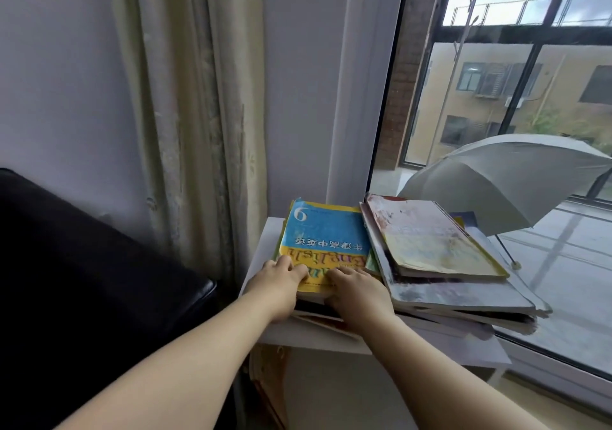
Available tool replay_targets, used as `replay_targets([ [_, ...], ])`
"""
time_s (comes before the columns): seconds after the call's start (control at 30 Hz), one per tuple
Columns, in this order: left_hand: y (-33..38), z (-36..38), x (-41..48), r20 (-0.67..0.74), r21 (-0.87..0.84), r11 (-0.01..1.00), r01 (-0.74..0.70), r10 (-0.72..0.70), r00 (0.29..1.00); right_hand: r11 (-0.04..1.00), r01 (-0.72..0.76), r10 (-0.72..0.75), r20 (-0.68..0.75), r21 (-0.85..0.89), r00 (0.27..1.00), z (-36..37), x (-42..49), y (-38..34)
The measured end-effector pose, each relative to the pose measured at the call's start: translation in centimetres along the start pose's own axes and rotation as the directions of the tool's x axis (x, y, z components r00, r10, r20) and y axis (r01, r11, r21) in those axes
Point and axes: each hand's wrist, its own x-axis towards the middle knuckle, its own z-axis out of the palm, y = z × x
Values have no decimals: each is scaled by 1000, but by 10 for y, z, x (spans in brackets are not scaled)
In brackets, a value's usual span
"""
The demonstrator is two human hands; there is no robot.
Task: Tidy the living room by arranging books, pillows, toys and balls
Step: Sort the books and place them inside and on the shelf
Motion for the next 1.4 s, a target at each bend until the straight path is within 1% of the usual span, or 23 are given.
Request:
replay_targets([
  [0.07,-3,-4,3,31,-12,1000,-13,14,999,999,22,-22,9,-23,1000,-4,2,2],
  [0.2,-10,-10,5,95,-102,994,-26,36,995,994,55,-53,22,-89,998,-8,4,2],
  [0.27,-13,-12,2,84,-133,989,-67,78,993,995,45,-43,32,-90,999,-11,5,1],
  [0.3,-16,-12,1,45,-173,981,-83,93,995,996,37,-35,36,-78,999,-14,5,0],
  [0.4,-20,-17,0,-198,-368,921,-129,58,979,1000,19,-19,26,7,999,-24,9,-1],
  [0.47,-19,-20,1,-333,-465,871,-157,-8,943,986,-21,22,-3,164,1000,-28,11,-6],
  [0.5,-16,-23,1,-374,-499,851,-165,-39,927,963,-47,54,-18,267,998,-31,12,-8],
  [0.57,-12,-28,1,-394,-531,828,-179,-55,918,888,-95,120,-28,450,992,-36,11,-10],
  [0.63,-9,-32,0,-364,-543,817,-195,-20,931,787,-139,215,-55,601,975,-44,11,-9],
  [0.7,-7,-38,-1,-346,-531,819,-219,26,938,653,-162,318,-74,740,945,-55,12,-9],
  [0.77,-2,-44,0,-319,-498,837,-226,66,945,522,-139,402,-99,842,910,-70,15,-11],
  [0.8,1,-47,1,-306,-484,844,-232,85,948,433,-108,440,-105,895,892,-79,17,-14],
  [0.87,8,-52,3,-336,-445,848,-288,140,931,165,-10,497,-74,986,865,-100,19,-19],
  [0.93,14,-55,4,-442,-399,837,-375,183,878,-114,71,528,0,991,849,-126,18,-23],
  [0.97,16,-57,4,-515,-387,828,-405,170,840,-230,112,547,34,967,836,-139,17,-24],
  [1.0,18,-58,2,-584,-403,817,-413,117,803,-311,143,566,62,940,822,-151,16,-25],
  [1.03,20,-60,-1,-640,-445,797,-408,36,768,-368,166,575,83,915,814,-163,14,-27],
  [1.1,23,-62,-8,-703,-530,746,-402,-121,701,-437,193,554,94,878,827,-180,9,-32],
  [1.13,24,-63,-12,-709,-567,727,-389,-190,679,-447,198,535,83,872,841,-184,6,-35],
  [1.17,25,-64,-17,-700,-611,699,-372,-257,667,-435,198,515,62,878,855,-186,3,-38],
  [1.23,25,-70,-25,-655,-697,622,-357,-351,669,-360,198,467,-8,912,884,-186,0,-43],
  [1.3,24,-78,-32,-628,-733,586,-345,-390,673,-254,212,402,-96,944,911,-186,-1,-45],
  [1.4,23,-85,-35,-613,-766,545,-341,-460,643,-76,251,345,-211,965,915,-184,2,-40],
])
